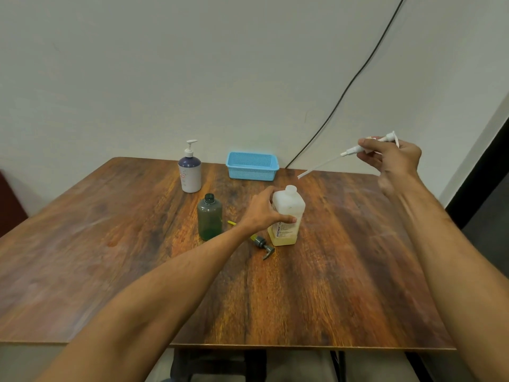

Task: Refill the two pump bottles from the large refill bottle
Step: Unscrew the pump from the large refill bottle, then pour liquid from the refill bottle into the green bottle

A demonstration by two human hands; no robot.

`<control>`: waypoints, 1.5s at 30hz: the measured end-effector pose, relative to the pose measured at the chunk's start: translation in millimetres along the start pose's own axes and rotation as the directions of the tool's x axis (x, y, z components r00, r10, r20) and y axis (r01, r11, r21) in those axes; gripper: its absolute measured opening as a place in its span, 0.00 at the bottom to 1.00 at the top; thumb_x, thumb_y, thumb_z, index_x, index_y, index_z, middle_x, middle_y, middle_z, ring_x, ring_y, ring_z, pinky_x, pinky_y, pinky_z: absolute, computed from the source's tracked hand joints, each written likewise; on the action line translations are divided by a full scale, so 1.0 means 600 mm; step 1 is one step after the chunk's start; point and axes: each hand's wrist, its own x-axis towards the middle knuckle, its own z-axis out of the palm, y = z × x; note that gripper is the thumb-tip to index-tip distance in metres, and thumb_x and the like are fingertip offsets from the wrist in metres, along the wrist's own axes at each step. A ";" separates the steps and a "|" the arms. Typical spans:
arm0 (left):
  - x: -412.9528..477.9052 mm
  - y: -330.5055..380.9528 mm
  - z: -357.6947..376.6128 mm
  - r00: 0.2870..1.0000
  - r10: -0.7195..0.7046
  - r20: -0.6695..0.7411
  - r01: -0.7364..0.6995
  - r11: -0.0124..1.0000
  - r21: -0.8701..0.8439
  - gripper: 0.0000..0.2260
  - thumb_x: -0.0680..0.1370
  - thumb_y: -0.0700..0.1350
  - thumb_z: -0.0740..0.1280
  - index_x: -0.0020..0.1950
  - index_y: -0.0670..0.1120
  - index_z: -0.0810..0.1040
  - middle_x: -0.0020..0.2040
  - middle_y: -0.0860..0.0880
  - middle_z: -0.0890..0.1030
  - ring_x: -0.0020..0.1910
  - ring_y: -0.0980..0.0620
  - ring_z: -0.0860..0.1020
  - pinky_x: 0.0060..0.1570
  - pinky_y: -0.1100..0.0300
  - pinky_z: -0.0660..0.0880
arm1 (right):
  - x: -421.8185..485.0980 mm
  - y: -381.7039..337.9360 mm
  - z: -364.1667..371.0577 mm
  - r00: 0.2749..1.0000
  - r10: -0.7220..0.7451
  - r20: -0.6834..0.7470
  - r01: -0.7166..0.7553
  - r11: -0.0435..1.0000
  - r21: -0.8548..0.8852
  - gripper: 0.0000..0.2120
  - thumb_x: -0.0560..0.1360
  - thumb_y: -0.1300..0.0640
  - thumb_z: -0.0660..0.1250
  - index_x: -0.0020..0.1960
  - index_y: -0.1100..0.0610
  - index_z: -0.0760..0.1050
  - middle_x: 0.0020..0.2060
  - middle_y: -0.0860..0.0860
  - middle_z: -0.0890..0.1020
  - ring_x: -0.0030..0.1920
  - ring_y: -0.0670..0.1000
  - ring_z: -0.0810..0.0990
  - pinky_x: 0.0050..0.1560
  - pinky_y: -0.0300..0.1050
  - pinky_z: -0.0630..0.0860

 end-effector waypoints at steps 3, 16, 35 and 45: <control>-0.003 0.003 0.000 1.000 0.001 -0.002 -0.001 1.000 0.000 0.32 0.62 0.54 0.83 0.59 0.52 0.70 0.55 0.54 0.76 0.56 0.53 0.77 0.50 0.59 0.79 | 0.000 0.027 -0.022 0.990 0.083 -0.115 -0.080 0.996 0.029 0.12 0.62 0.68 0.81 0.36 0.63 0.78 0.34 0.56 0.82 0.37 0.56 0.84 0.45 0.47 0.84; -0.008 0.005 -0.001 1.000 -0.012 -0.007 0.012 1.000 -0.004 0.34 0.63 0.53 0.83 0.62 0.49 0.71 0.57 0.53 0.76 0.54 0.55 0.76 0.42 0.69 0.73 | -0.083 0.215 -0.047 0.929 0.220 -0.297 -0.300 0.918 -0.259 0.14 0.62 0.71 0.80 0.45 0.65 0.81 0.38 0.57 0.84 0.32 0.50 0.81 0.28 0.36 0.79; -0.012 0.005 0.004 1.000 -0.009 -0.012 0.009 1.000 -0.018 0.35 0.64 0.53 0.83 0.66 0.48 0.71 0.62 0.50 0.77 0.56 0.54 0.75 0.49 0.62 0.77 | -0.105 0.288 -0.060 0.961 0.266 -0.080 -0.236 0.630 -0.740 0.12 0.61 0.62 0.84 0.36 0.60 0.82 0.34 0.51 0.84 0.40 0.52 0.83 0.37 0.44 0.75; -0.020 0.003 -0.016 1.000 0.022 -0.017 -0.022 1.000 -0.022 0.41 0.61 0.55 0.83 0.70 0.49 0.70 0.64 0.50 0.78 0.56 0.52 0.79 0.56 0.51 0.80 | -0.099 0.274 -0.032 0.953 0.202 0.227 0.004 0.739 -0.674 0.23 0.64 0.68 0.79 0.56 0.55 0.79 0.56 0.53 0.81 0.58 0.54 0.79 0.57 0.50 0.77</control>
